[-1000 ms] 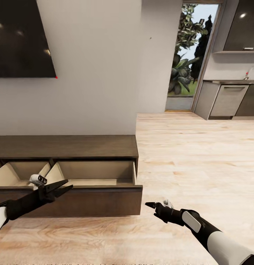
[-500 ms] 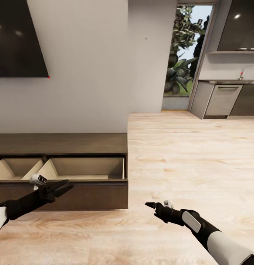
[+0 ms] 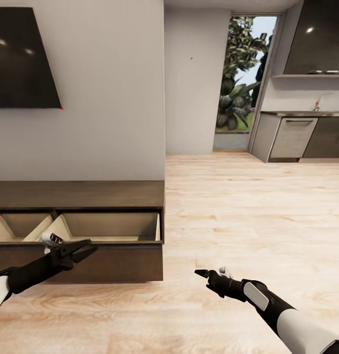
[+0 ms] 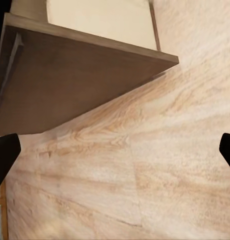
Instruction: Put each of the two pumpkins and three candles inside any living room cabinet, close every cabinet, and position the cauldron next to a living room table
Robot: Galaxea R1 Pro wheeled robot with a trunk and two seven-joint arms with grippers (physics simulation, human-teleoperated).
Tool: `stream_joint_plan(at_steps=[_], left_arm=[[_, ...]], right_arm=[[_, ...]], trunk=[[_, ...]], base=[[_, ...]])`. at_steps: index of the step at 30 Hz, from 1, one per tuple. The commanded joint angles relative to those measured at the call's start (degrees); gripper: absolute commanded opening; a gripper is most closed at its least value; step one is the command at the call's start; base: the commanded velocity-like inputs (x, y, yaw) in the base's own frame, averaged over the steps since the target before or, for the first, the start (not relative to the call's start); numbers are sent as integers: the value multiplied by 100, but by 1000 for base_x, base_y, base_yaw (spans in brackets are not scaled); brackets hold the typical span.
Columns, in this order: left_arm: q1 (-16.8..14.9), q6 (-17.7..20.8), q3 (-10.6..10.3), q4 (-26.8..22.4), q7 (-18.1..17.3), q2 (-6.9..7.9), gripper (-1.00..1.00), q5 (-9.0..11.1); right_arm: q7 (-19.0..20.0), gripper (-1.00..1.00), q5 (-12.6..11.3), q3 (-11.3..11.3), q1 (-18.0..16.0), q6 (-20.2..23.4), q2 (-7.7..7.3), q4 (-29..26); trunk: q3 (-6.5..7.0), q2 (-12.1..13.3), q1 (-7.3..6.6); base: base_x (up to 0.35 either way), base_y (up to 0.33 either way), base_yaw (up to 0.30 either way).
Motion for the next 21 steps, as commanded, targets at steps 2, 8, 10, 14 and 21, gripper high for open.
stream_joint_plan(at_steps=[2,8,10,14,21], left_arm=[[-3,20,2,-2,-17,1,100,-3],[-3,20,6,-4,-9,8,100,0],[-3,20,6,-4,-9,9,100,0],[-3,20,3,-10,-8,10,100,-5],[-3,20,3,-34,-8,10,100,-9]], right_arm=[[8,100,-28,24,-4,13,-5,-1],[-1,100,-20,24,-4,14,-5,-1],[0,100,-22,24,-4,10,-5,-1],[6,100,-27,24,-4,-9,-5,-1],[22,100,-29,24,-4,-21,-5,-1]], trunk=[[40,1,-6],[151,208,-121],[187,288,-165],[259,449,-253],[384,729,-407]], base=[[0,-2,0],[0,0,0],[0,0,0],[0,0,0],[0,0,0]])
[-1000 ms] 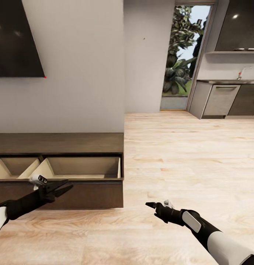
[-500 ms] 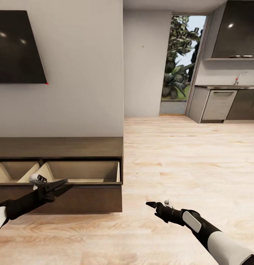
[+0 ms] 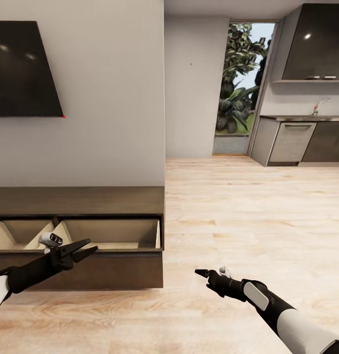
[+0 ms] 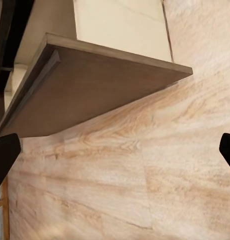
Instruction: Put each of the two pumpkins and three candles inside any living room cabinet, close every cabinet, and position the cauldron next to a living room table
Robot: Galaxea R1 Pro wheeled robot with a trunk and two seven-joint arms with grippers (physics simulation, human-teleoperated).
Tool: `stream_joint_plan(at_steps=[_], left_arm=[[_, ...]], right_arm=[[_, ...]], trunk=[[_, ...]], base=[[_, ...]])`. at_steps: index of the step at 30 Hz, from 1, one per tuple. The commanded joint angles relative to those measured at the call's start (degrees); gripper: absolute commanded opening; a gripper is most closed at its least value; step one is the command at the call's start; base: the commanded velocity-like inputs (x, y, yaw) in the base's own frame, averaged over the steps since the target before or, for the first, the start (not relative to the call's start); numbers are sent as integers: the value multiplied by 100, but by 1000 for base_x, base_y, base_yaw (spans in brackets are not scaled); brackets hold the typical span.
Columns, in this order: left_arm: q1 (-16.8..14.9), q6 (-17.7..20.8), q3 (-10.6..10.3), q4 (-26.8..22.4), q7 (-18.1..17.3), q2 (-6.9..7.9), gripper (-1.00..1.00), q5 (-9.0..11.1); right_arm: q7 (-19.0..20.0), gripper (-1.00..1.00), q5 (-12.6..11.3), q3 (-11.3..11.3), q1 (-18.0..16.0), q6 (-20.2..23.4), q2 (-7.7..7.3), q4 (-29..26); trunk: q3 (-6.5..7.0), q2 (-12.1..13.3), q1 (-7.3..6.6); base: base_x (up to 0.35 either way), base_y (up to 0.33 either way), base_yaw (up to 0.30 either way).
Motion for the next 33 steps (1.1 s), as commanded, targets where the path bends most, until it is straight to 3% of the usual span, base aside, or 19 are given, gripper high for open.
stream_joint_plan(at_steps=[1,19,33], left_arm=[[-3,20,2,3,-17,1,100,-3],[-3,20,-25,37,-17,-10,100,2],[-37,19,-192,11,47,-26,100,-31]], right_arm=[[11,100,-29,25,-4,14,-4,-1],[-32,100,-29,25,-4,13,-13,-1],[-19,100,-33,25,-4,13,-13,62]], trunk=[[13,39,-24],[337,761,-419],[588,1323,-726]], base=[[0,0,0],[0,0,0],[0,0,0]])
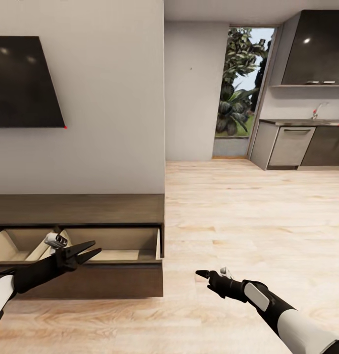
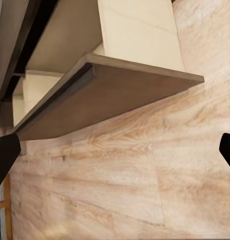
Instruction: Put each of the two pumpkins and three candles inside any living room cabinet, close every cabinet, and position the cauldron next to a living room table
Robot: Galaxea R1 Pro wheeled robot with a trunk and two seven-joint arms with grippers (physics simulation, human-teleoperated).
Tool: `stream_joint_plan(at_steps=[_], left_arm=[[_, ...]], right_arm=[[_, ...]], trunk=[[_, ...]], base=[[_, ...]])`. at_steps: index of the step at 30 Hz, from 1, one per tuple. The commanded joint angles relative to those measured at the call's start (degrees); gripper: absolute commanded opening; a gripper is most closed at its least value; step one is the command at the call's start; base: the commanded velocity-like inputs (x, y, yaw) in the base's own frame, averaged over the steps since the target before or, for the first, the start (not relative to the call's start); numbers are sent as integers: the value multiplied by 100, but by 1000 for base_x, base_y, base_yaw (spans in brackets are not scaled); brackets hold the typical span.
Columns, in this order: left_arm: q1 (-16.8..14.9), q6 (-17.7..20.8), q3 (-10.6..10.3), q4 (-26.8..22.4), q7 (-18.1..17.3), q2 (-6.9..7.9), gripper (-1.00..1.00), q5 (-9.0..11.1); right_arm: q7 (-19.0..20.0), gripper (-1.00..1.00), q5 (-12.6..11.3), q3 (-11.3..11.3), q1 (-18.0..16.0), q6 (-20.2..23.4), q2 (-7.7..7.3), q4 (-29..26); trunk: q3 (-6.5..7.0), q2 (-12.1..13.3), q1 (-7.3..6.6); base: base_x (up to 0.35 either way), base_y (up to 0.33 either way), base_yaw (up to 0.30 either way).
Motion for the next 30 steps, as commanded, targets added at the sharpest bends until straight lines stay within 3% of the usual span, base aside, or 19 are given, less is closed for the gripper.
stream_joint_plan(at_steps=[1,13,20,30], left_arm=[[-7,19,-10,1,-14,4,100,-11],[-18,5,-52,-32,-10,1,100,-43],[-23,-2,-162,-40,12,2,100,-50],[-31,-5,-200,-50,411,-31,100,-34]], right_arm=[[10,100,-30,24,-4,15,-3,22],[13,100,-33,24,-4,6,3,61],[13,100,-33,24,-4,6,4,61],[13,100,-33,24,-4,6,4,60]], trunk=[[13,39,-24],[228,520,-287],[354,801,-441],[534,1202,-660]], base=[[0,0,0],[-24,0,1],[-292,0,109],[-343,0,256]])
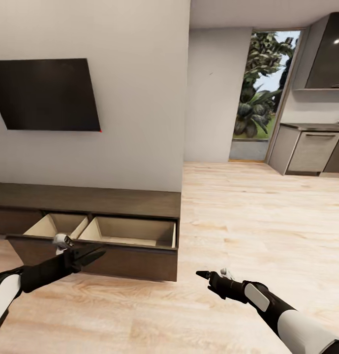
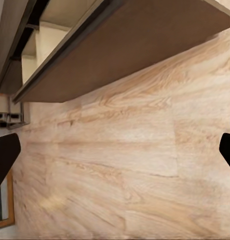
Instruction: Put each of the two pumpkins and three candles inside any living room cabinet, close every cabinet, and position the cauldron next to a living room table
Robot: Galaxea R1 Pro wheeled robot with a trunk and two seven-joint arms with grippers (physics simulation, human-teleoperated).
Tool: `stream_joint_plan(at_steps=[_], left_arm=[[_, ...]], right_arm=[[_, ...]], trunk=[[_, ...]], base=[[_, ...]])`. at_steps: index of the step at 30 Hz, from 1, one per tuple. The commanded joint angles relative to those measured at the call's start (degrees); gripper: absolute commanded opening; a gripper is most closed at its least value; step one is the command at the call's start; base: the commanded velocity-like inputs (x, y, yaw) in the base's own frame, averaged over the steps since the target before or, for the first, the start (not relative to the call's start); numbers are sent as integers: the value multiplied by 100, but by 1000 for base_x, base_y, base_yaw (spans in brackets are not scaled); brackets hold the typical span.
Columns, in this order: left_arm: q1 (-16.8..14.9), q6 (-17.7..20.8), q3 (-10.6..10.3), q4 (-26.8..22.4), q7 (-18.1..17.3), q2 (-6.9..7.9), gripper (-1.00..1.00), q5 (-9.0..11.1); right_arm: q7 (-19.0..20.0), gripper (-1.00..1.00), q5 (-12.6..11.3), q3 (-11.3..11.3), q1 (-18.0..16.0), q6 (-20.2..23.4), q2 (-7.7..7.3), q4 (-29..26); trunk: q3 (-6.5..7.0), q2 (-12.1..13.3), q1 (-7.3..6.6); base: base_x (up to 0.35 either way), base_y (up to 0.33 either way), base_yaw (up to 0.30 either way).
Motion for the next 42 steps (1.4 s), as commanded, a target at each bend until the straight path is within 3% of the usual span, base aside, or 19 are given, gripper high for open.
stream_joint_plan(at_steps=[1,9,24,34,42], left_arm=[[-6,21,-1,2,-16,-1,100,-10],[-6,21,-6,2,15,-3,100,-11],[-6,21,-8,-7,12,-7,100,-18],[-6,21,-59,-66,4,-7,100,-19],[-6,13,-85,-77,14,-5,100,-28]], right_arm=[[9,100,-28,24,-3,15,-6,-3],[9,100,-28,24,-3,18,-6,-8],[1,100,-19,33,-3,15,-6,-10],[7,100,-19,33,-3,15,-6,-11],[10,100,-19,24,-3,15,-6,-11]], trunk=[[13,39,-27],[157,360,-203],[426,961,-532],[426,961,-532],[426,961,-532]], base=[[-345,0,286],[-298,0,289],[-15,0,290],[0,0,278],[-9,-25,36]])
